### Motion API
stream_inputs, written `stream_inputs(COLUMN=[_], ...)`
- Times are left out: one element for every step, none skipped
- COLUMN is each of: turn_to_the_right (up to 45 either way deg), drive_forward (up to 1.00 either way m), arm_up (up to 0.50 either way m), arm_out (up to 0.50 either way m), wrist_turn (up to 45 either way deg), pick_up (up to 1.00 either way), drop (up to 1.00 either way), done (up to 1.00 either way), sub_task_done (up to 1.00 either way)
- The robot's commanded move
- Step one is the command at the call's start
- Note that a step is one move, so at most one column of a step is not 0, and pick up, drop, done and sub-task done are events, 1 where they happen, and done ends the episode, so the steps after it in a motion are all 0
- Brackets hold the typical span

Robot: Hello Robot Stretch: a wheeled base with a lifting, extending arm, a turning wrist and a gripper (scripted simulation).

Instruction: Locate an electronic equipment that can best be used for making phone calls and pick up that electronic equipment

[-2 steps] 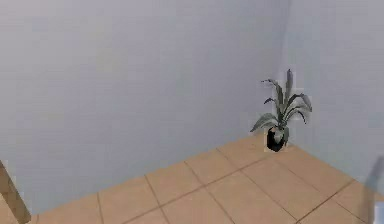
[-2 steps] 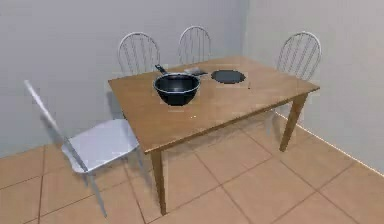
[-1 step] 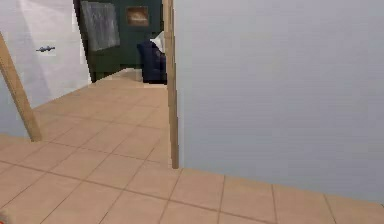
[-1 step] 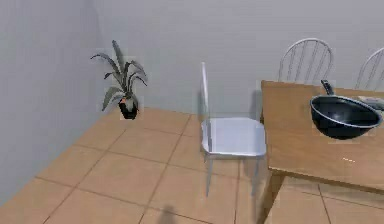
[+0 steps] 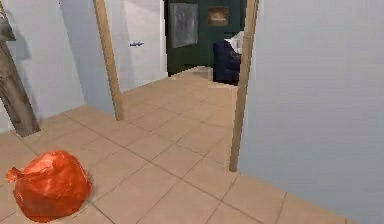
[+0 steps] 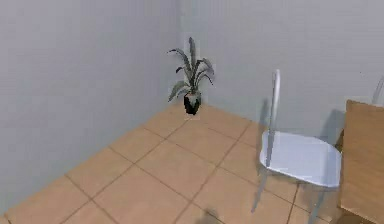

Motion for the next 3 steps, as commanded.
stream_inputs(turn_to_the_right=[0.0,-3.0,0.0], drive_forward=[1.00,0.00,0.50], arm_up=[0.00,0.00,0.00], arm_out=[0.00,0.00,0.00], wrist_turn=[0.0,0.0,0.0], pick_up=[0.00,0.00,0.00], drop=[0.00,0.00,0.00], done=[0.00,0.00,0.00], sub_task_done=[0.00,0.00,0.00])
